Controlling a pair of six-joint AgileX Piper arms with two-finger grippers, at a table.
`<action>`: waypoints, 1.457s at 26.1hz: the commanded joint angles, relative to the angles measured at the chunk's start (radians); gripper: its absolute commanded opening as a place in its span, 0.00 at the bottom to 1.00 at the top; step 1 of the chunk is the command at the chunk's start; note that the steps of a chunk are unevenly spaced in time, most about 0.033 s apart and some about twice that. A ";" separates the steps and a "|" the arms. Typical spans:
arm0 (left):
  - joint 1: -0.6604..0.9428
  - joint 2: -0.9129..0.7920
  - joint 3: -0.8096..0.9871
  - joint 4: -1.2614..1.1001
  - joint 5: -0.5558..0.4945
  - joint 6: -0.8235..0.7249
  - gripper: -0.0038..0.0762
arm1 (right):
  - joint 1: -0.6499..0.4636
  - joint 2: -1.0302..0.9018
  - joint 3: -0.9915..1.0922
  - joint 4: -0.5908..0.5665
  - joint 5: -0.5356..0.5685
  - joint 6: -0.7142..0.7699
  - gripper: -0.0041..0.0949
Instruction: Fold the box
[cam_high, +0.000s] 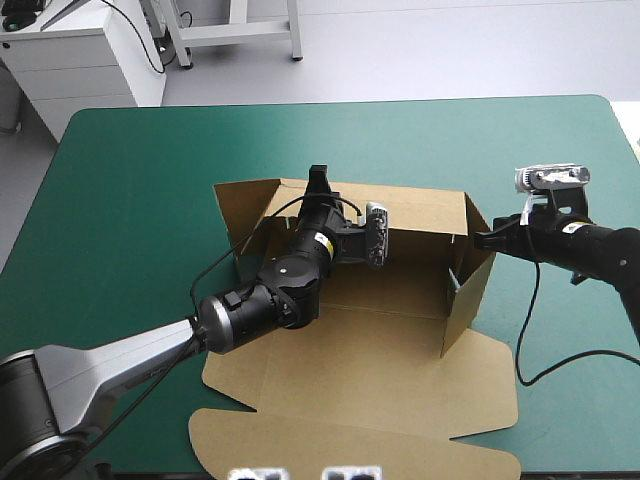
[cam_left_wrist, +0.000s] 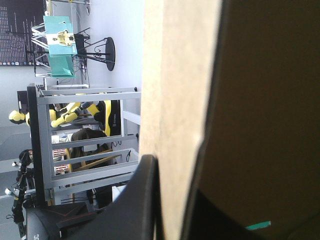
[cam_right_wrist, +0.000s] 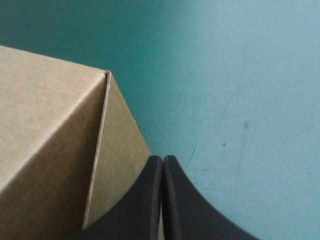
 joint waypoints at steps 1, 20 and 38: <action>-0.009 -0.025 -0.013 -0.056 0.014 -0.021 0.04 | -0.003 0.022 -0.033 0.089 0.010 -0.056 0.03; -0.009 -0.025 -0.013 -0.059 0.010 -0.021 0.04 | -0.001 -0.043 0.147 0.156 0.098 -0.311 0.23; -0.009 -0.025 -0.013 -0.063 0.001 -0.024 0.04 | 0.002 -0.043 0.118 0.228 0.203 -0.502 0.60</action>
